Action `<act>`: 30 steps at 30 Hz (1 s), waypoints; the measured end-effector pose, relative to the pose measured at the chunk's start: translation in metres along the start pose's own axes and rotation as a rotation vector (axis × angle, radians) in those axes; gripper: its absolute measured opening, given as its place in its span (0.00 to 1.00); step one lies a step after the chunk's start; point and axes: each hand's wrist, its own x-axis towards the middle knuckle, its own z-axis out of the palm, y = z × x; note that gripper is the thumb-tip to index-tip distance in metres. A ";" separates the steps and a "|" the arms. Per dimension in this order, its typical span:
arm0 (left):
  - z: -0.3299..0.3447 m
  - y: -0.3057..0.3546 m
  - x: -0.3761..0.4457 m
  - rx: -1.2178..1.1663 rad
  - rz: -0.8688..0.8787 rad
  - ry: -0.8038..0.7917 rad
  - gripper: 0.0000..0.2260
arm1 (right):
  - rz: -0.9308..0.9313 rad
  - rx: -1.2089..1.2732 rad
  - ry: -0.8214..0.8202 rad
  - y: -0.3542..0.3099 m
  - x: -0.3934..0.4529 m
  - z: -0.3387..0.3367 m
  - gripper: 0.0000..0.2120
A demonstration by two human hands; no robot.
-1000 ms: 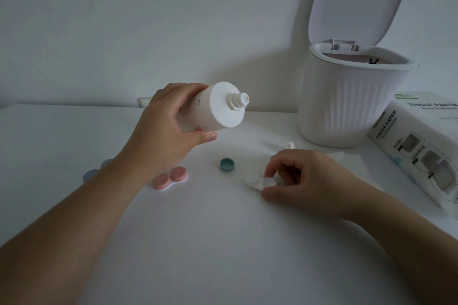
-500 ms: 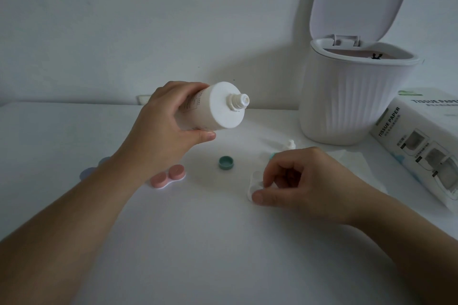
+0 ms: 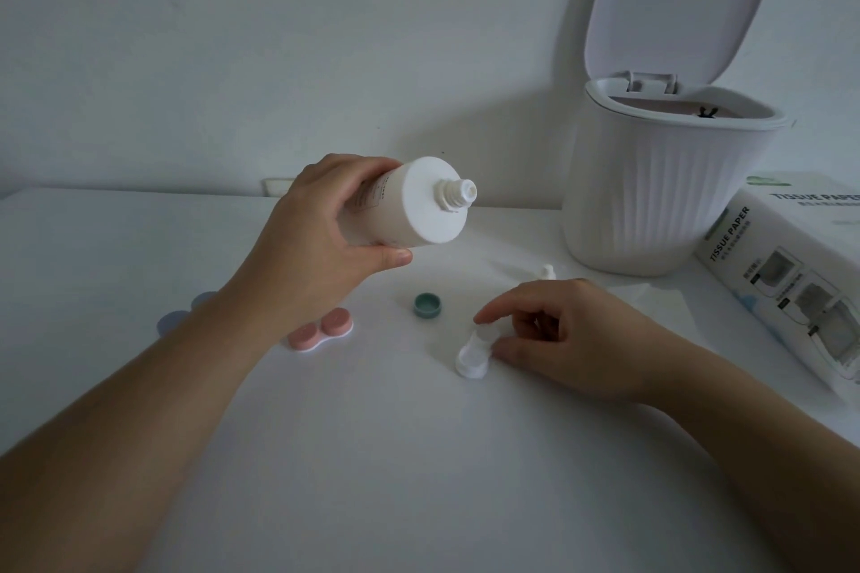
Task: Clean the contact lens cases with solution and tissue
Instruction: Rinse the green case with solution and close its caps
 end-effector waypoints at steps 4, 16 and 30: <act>-0.001 0.000 0.000 0.004 0.002 0.008 0.30 | 0.017 0.024 -0.002 0.001 -0.001 -0.002 0.08; 0.001 -0.004 0.001 0.027 0.020 -0.009 0.30 | 0.033 0.102 0.028 0.000 -0.002 -0.001 0.08; -0.001 -0.015 0.004 0.238 0.195 -0.024 0.30 | 0.066 0.449 0.208 -0.009 -0.007 -0.015 0.10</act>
